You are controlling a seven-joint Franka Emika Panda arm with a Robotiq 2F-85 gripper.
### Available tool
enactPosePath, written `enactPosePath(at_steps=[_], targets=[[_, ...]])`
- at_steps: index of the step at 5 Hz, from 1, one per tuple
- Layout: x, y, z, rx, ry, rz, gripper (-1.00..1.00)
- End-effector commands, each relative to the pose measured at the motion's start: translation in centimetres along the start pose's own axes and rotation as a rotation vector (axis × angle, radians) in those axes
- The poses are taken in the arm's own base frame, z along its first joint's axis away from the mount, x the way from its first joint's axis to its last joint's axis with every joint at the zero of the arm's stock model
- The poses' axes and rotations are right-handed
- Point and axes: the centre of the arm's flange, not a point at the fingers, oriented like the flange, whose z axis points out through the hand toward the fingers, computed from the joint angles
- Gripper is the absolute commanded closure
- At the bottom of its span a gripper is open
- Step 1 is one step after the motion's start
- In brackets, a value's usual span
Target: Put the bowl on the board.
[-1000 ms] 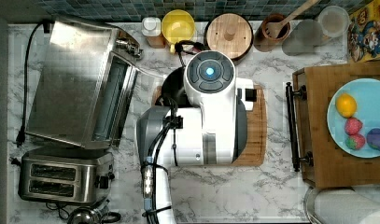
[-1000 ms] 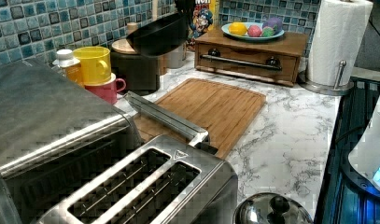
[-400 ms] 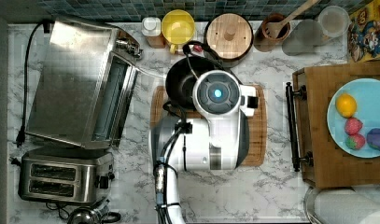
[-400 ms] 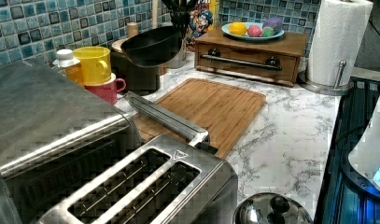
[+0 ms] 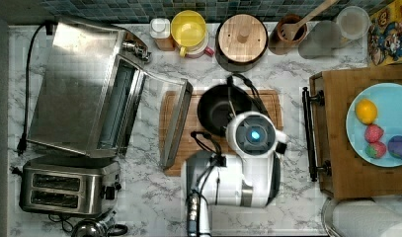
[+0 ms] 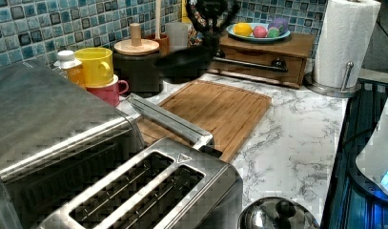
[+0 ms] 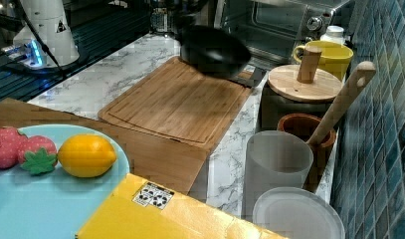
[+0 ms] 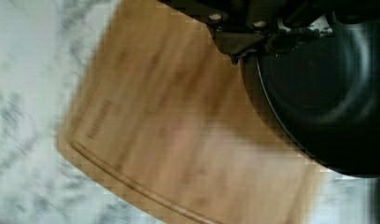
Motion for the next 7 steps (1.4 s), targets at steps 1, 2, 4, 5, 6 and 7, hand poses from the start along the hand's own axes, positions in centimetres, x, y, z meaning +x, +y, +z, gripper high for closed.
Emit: enactPosePath(at_steps=[1, 2, 4, 5, 6, 7], targets=[[3.8, 6.4, 0.3, 0.066, 0.034, 0.235, 1.0], [4.1, 7.1, 1.5, 0.067, 0.037, 0.261, 1.0], [4.6, 7.1, 4.8, 0.064, 0.008, 0.281, 1.0], [5.0, 6.6, 5.5, 0.023, -0.001, 0.265, 1.0], [5.2, 6.2, 5.9, 0.003, -0.008, 0.258, 0.0], [5.1, 6.1, 6.2, 0.001, -0.009, 0.257, 0.0]])
